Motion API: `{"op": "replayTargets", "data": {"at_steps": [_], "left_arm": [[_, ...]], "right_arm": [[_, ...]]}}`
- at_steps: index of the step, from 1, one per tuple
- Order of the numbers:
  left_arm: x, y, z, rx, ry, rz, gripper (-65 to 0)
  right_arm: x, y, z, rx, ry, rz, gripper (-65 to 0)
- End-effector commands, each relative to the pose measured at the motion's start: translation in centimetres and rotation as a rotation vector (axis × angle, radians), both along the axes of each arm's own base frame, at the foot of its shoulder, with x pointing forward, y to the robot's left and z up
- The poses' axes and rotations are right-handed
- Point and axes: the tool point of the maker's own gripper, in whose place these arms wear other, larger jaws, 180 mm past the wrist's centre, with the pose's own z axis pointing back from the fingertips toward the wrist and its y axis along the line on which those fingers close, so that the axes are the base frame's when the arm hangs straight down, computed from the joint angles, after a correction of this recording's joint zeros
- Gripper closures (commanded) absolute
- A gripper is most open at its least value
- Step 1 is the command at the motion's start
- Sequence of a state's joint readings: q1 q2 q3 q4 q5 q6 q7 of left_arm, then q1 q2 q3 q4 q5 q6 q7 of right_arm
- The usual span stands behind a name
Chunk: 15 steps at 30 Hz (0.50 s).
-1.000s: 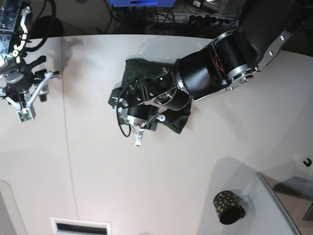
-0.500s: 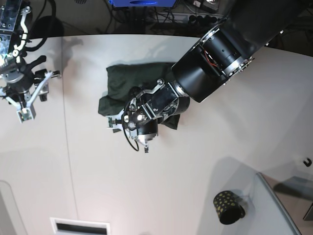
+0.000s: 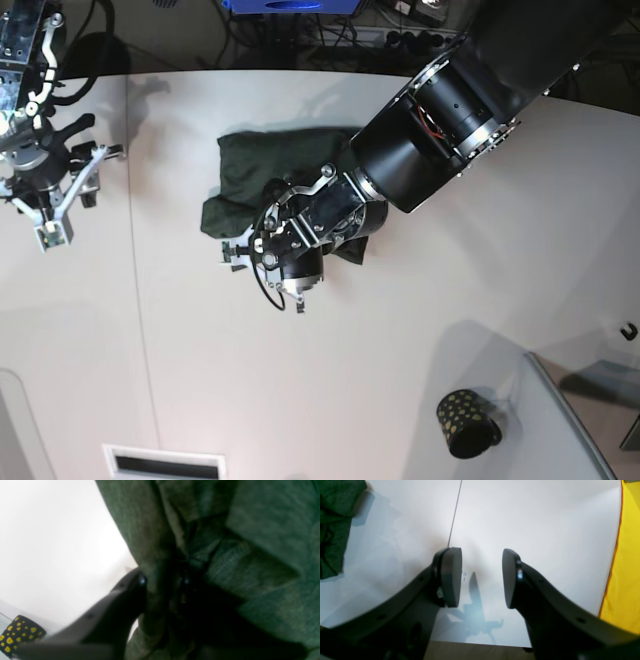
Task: Layout the t-shirt on the table in an organized manner, then fold the t-shirt properly
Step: 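Press and flatten the folded bundle with the left gripper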
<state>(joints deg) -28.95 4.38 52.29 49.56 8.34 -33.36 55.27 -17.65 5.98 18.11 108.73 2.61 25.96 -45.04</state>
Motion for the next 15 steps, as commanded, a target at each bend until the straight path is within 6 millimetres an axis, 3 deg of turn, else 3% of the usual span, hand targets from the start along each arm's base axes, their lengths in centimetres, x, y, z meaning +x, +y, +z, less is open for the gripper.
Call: {"op": "replayTargets", "data": {"at_steps": [1, 4, 7, 11, 15], "left_arm": [[-1.7, -1.0, -0.6, -0.020, 0.056, -0.037, -14.3], [-1.2, -1.0, -0.3, 0.017, 0.029, -0.096, -28.6], [-0.9, -1.1, -0.1, 0.024, 0.021, -0.106, -39.0], [0.3, -1.0, 0.7, 0.033, -0.007, -0.110, -45.6], [1.7, -1.4, 2.2, 0.033, -0.052, -0.120, -45.9]], "right_arm": [[0.8, -0.1, 1.1, -0.008, -0.042, 0.010, -24.5], [0.8, -0.1, 1.0, -0.008, -0.041, 0.010, -24.5], [0.8, -0.1, 1.0, -0.008, -0.041, 0.010, -24.5], [0.8, -0.1, 1.0, -0.008, -0.041, 0.010, -24.5], [0.8, -0.1, 1.0, -0.007, -0.042, 0.012, -24.5]]}}
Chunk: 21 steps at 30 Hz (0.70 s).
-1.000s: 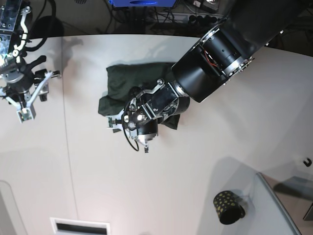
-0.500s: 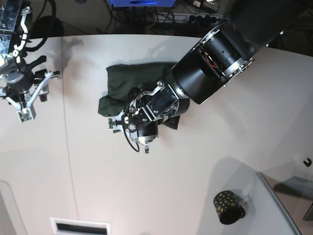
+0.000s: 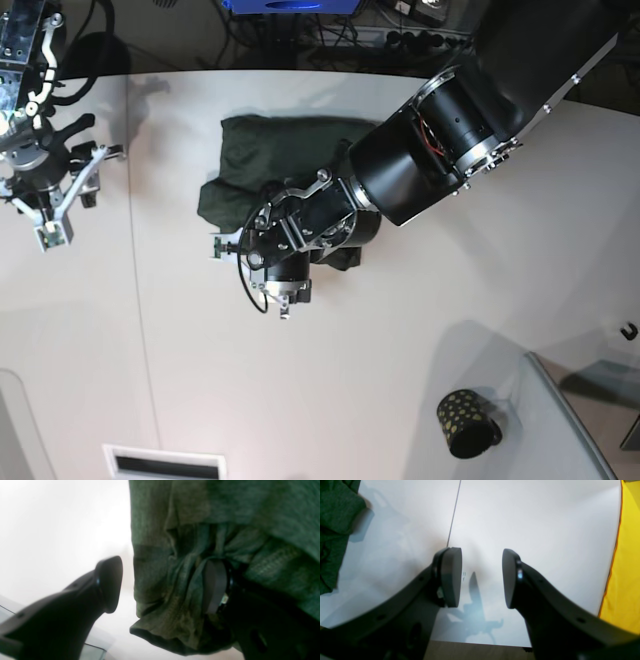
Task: Layout the t-shirt on the table in an organized manner, then fold the t-shirt properly
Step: 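Press and flatten the folded bundle with the left gripper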
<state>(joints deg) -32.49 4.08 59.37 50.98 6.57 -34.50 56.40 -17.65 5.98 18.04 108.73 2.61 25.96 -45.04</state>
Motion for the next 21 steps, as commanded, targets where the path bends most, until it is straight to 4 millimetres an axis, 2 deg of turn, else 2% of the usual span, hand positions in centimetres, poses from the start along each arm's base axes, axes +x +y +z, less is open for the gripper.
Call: {"op": "replayTargets", "data": {"at_steps": [1, 3, 5, 9, 21], "left_arm": [[0.8, -0.9, 1.2, -0.024, -0.019, -0.011, -45.9], [1.6, 0.0, 2.1, -0.003, -0.047, -0.001, -45.9], [2.4, -0.4, 3.4, -0.007, -0.082, -0.012, -45.9], [3.1, 0.4, 4.4, 0.009, -0.118, -0.011, -45.7], [3.2, 0.1, 4.7, 0.001, -0.124, -0.017, -45.1]], "right_arm": [[0.8, -0.1, 1.1, -0.007, -0.042, 0.010, -24.5], [0.8, -0.1, 1.1, -0.007, -0.042, 0.010, -24.5], [1.1, -0.1, 1.2, -0.007, -0.050, 0.010, -24.5], [1.4, -0.1, 1.4, -0.007, -0.057, 0.010, -24.5], [2.3, -0.1, 2.1, -0.008, -0.080, 0.011, -24.5]]}}
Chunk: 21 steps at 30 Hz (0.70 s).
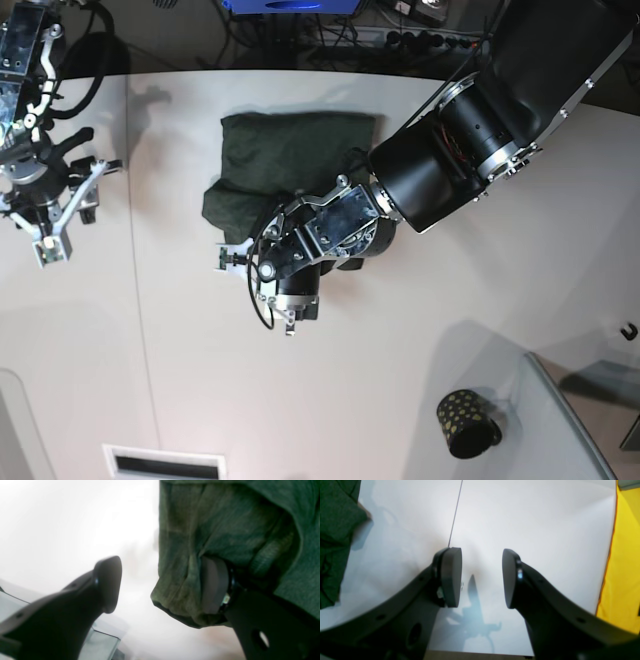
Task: Layout the t-shirt on the table in an organized manner, then fold the t-shirt properly
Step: 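Press and flatten the folded bundle with the left gripper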
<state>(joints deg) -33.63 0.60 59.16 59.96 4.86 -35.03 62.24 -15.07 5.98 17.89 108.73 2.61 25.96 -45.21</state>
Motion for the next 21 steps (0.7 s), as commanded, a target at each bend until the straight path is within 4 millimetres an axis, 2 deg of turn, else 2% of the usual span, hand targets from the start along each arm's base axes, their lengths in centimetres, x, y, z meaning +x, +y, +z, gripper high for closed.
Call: {"op": "replayTargets", "data": {"at_steps": [1, 6, 9, 12, 17, 21], "left_arm": [[1.4, -0.8, 1.6, -0.011, -0.046, -0.013, -45.1], [1.0, -1.0, 1.3, -0.014, -0.040, -0.016, -44.9], [1.5, -2.3, 3.0, -0.058, -0.080, -0.039, -44.9], [1.8, -2.0, 4.0, -0.049, -0.110, -0.042, -44.8], [1.4, -2.2, 4.1, -0.064, -0.106, -0.048, -44.8], [0.1, -1.7, 3.1, -0.058, -0.088, -0.055, -44.8]], "right_arm": [[0.7, -0.1, 1.1, -0.008, -0.040, 0.009, -24.5], [1.2, -0.1, 1.4, -0.008, -0.054, 0.009, -24.5], [1.4, -0.1, 1.4, -0.007, -0.054, 0.009, -24.5], [1.6, -0.1, 1.6, -0.007, -0.060, 0.009, -24.5], [1.7, -0.2, 1.7, -0.008, -0.063, 0.009, -24.5], [2.3, -0.2, 2.1, -0.009, -0.079, 0.009, -24.5]]}}
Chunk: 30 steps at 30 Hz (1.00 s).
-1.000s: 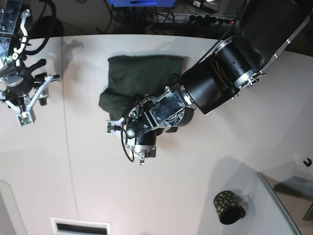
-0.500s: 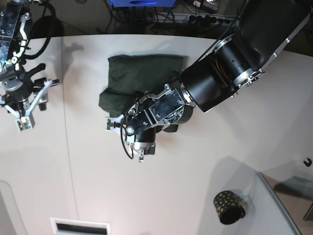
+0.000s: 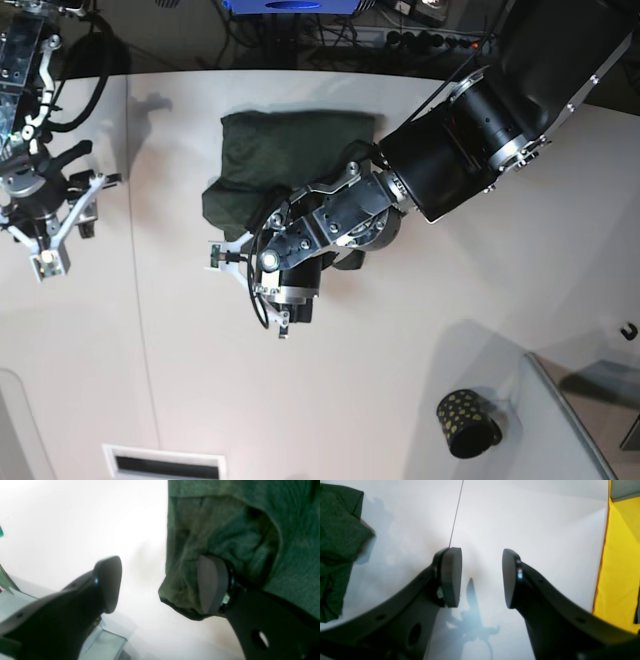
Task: Layout the t-shirt on the table in an organized manner, then fold the t-shirt properly
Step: 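Press and flatten the folded bundle with the left gripper, then grasp the bundle edge with the right gripper and tuck it under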
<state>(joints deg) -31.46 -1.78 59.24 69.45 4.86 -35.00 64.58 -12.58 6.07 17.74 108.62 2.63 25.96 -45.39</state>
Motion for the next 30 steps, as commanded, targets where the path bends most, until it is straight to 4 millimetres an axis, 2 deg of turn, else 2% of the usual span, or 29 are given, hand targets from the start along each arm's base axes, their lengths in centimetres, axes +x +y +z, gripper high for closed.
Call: {"op": "replayTargets", "data": {"at_steps": [1, 3, 5, 9, 12, 14, 15, 16, 17, 19, 20, 23, 26, 30], "left_arm": [[0.7, -0.7, 1.2, -0.018, -0.034, -0.009, -44.8], [0.5, -0.5, 1.4, -0.030, -0.040, -0.011, -44.8], [0.8, -0.2, 2.5, -0.065, -0.059, -0.002, -44.8], [1.0, 2.1, 4.4, -0.191, -0.085, 0.122, -44.8], [1.0, 6.4, 5.9, -0.292, -0.126, 0.291, -44.6], [0.4, 11.2, 6.9, -0.350, -0.166, 0.450, -42.8], [0.1, 13.5, 7.4, -0.371, -0.189, 0.527, -39.8], [-0.7, 16.1, 7.5, -0.380, -0.207, 0.613, -35.4], [-1.7, 19.3, 7.6, -0.384, -0.230, 0.718, -28.1], [-4.6, 25.8, 7.1, -0.365, -0.257, 0.930, -9.2], [-6.1, 28.3, 6.5, -0.371, -0.266, 1.023, 0.0], [-11.6, 34.1, 4.8, -0.423, -0.315, 1.277, 0.0], [-16.1, 36.0, 3.5, -0.449, -0.332, 1.393, 0.0], [-19.4, 35.2, 2.0, -0.455, -0.293, 1.419, 0.0]], "right_arm": [[0.9, -0.2, 1.2, -0.008, -0.046, 0.007, -24.5], [1.2, -0.1, 1.4, -0.007, -0.052, 0.008, -24.5], [1.7, 0.1, 1.7, -0.006, -0.064, 0.015, -24.5], [2.3, 2.0, 1.7, -0.004, -0.065, 0.082, -24.5], [3.0, 4.6, 1.9, -0.019, -0.063, 0.214, -24.5], [2.9, 7.1, 1.8, -0.022, -0.051, 0.339, -24.5], [3.1, 8.0, 1.9, -0.022, -0.054, 0.385, -24.5], [3.2, 8.9, 2.0, -0.022, -0.055, 0.422, -24.5], [3.2, 9.7, 2.0, -0.022, -0.056, 0.456, -24.5], [3.6, 11.5, 2.4, -0.019, -0.069, 0.513, -24.5], [3.5, 12.6, 2.4, -0.015, -0.070, 0.544, -24.5], [3.8, 16.0, 1.1, 0.003, -0.035, 0.646, -24.5], [4.6, 18.2, -0.9, 0.047, 0.020, 0.677, -24.3], [6.0, 19.1, -2.0, 0.098, 0.053, 0.652, -24.3]]}}
